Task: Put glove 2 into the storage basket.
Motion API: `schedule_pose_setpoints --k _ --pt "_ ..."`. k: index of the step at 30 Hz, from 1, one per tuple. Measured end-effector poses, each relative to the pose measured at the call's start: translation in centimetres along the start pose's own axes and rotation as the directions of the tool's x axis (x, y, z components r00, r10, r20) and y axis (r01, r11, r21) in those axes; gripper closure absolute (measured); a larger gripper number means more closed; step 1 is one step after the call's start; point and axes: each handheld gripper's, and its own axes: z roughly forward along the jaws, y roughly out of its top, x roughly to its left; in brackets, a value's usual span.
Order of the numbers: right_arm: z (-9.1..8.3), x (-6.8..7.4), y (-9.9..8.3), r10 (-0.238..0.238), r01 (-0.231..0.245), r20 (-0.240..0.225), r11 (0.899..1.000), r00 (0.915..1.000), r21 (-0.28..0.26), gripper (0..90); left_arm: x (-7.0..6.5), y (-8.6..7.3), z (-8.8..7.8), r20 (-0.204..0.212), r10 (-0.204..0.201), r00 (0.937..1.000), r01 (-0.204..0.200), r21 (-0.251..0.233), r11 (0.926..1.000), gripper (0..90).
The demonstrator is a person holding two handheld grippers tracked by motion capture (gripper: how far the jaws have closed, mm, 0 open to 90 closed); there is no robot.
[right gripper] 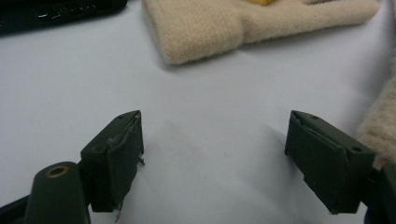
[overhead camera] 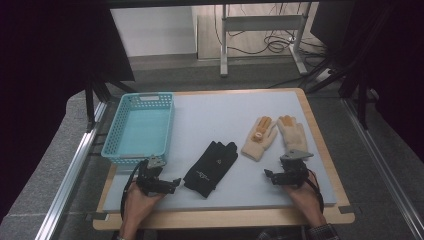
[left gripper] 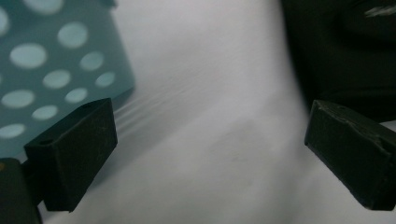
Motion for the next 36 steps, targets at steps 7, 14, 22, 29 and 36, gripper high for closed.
schedule_pose_setpoints --k 7,14,22,29,36 --pt "0.0 0.0 0.0 -0.001 0.001 0.000 1.000 1.0000 -0.001 19.1 -2.0 2.1 -0.4 0.069 0.020 0.9974 -0.018 -0.022 0.9996 1.9" --pt "0.0 0.0 0.0 0.000 0.000 0.001 1.000 1.0000 -0.001 19.1 -4.6 5.3 0.8 0.103 0.088 0.9908 -0.088 0.001 0.9961 1.0" --pt "0.0 0.0 0.0 -0.001 0.001 0.000 1.000 1.0000 -0.001 19.1 -5.9 8.1 4.5 0.127 0.090 0.9878 -0.100 0.073 0.9923 0.0" --pt "0.0 0.0 0.0 0.000 0.000 0.001 1.000 1.0000 -0.002 19.1 -6.0 9.1 7.8 0.160 0.066 0.9848 -0.088 0.135 0.9869 0.0" --pt "0.0 0.0 0.0 -0.001 0.001 0.001 1.000 1.0000 -0.001 19.1 -8.3 8.6 9.2 0.102 0.169 0.9803 -0.185 0.177 0.9665 0.0"
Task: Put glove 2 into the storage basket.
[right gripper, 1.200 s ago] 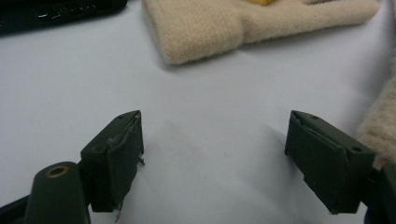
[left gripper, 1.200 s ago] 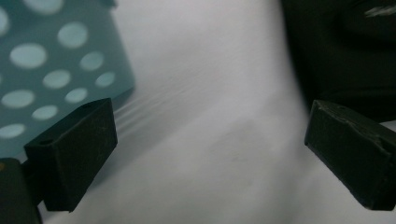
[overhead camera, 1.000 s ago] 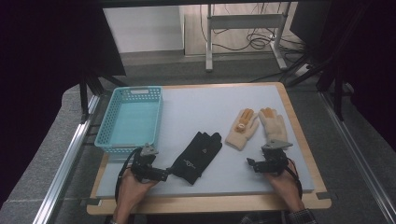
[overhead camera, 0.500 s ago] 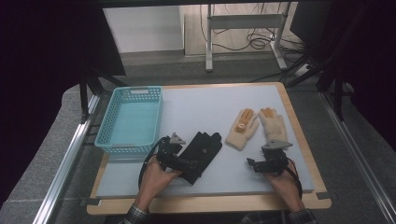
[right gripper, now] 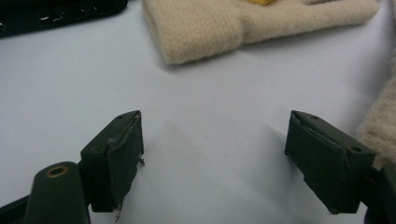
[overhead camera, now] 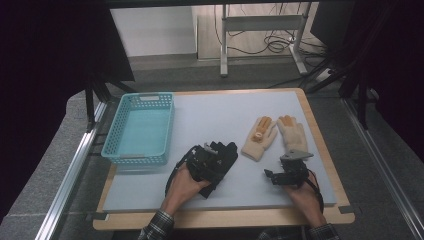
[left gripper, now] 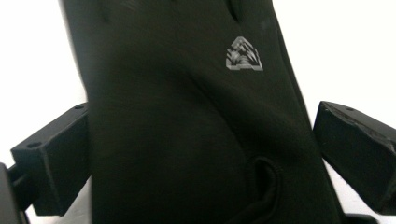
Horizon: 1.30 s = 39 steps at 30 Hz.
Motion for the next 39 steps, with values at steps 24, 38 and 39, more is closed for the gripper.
schedule_pose_setpoints --k 24,38,39 --pt "0.0 0.0 0.0 -0.001 0.001 0.001 1.000 1.0000 -0.001 19.1 1.8 -0.3 -2.1 -0.047 -0.090 0.9948 0.089 -0.036 0.9954 63.9" --pt "0.0 0.0 0.0 -0.003 0.003 0.001 1.000 1.0000 -0.002 19.1 3.3 2.7 -6.8 -0.105 -0.083 0.9910 0.074 -0.089 0.9933 63.3" --pt "0.0 0.0 0.0 -0.001 0.001 0.001 1.000 1.0000 -0.001 19.1 3.5 2.9 -7.2 -0.110 -0.086 0.9902 0.076 -0.093 0.9927 63.2"
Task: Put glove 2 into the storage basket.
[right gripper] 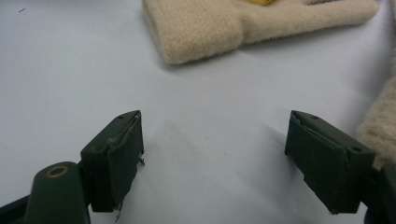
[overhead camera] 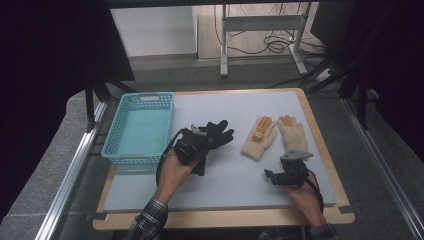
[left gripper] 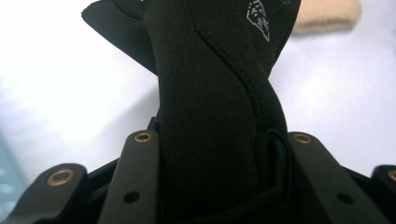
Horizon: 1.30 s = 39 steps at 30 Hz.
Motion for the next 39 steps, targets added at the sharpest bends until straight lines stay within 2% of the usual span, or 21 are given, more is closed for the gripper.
schedule_pose_setpoints --k 6,12,19,27,32,33,35,39 --pt "0.0 0.0 0.0 -0.001 0.001 0.000 1.000 1.0000 0.000 19.1 1.6 1.2 -2.0 -0.024 -0.025 0.9994 0.025 -0.014 0.9996 63.0" --pt "0.0 0.0 0.0 -0.001 0.001 0.000 1.000 1.0000 0.000 19.1 4.0 1.4 -3.1 -0.051 -0.065 0.9966 0.064 -0.023 0.9977 62.9" --pt "0.0 0.0 0.0 -0.001 0.001 0.000 1.000 1.0000 -0.001 19.1 7.1 1.0 -3.8 -0.095 -0.121 0.9881 0.119 -0.025 0.9926 62.8" --pt "0.0 0.0 0.0 0.000 0.000 -0.001 1.000 1.0000 -0.001 19.1 11.0 -0.4 -5.0 -0.151 -0.200 0.9681 0.197 -0.036 0.9798 62.6" --pt "0.0 0.0 0.0 0.000 0.000 0.000 1.000 1.0000 -0.001 19.1 13.6 -1.5 -5.5 -0.192 -0.239 0.9518 0.238 -0.029 0.9707 62.4" --pt "0.0 0.0 0.0 -0.001 0.001 0.000 1.000 1.0000 -0.001 19.1 14.2 -1.8 -5.6 -0.202 -0.254 0.9460 0.253 -0.027 0.9670 62.3" --pt "0.0 0.0 0.0 0.000 0.000 0.000 1.000 1.0000 -0.001 19.1 15.1 -2.1 -5.7 -0.214 -0.263 0.9408 0.264 -0.025 0.9642 62.2" --pt "0.0 0.0 0.0 0.000 0.000 -0.001 1.000 1.0000 -0.001 19.1 16.9 -2.8 -5.7 -0.235 -0.295 0.9263 0.298 -0.021 0.9542 62.0"
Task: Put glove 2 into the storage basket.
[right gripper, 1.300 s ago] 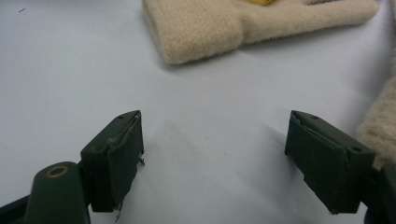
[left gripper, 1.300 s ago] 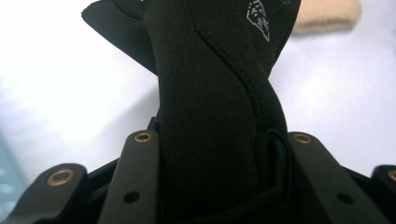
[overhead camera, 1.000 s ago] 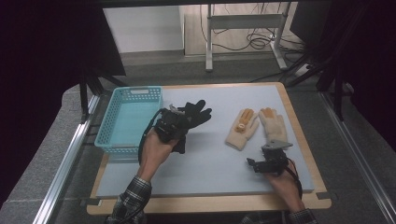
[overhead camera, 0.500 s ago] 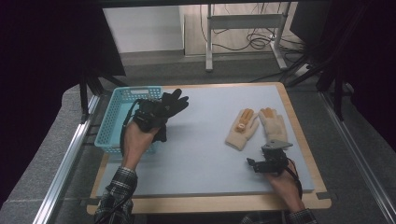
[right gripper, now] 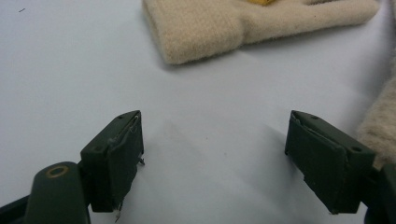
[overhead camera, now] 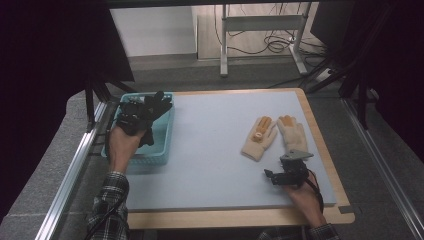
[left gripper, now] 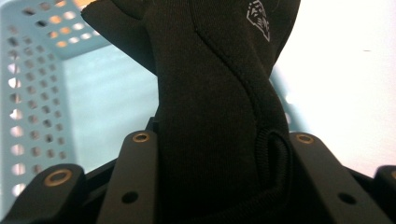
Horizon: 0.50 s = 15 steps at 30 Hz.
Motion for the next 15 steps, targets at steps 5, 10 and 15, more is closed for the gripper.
schedule_pose_setpoints --k 5,10,15 --pt "0.0 0.0 0.0 0.001 -0.001 0.000 1.000 1.0000 0.000 19.1 2.0 0.0 1.1 -0.041 -0.037 0.9985 0.038 0.033 0.9987 61.6" --pt "0.0 0.0 0.0 0.000 0.000 0.000 1.000 1.0000 0.000 19.1 3.7 0.0 2.9 -0.088 -0.064 0.9941 0.073 0.098 0.9926 61.1" --pt "0.0 0.0 0.0 0.001 -0.001 -0.001 1.000 1.0000 0.000 19.1 4.6 -0.1 4.7 -0.120 -0.079 0.9897 0.097 0.158 0.9826 60.4"
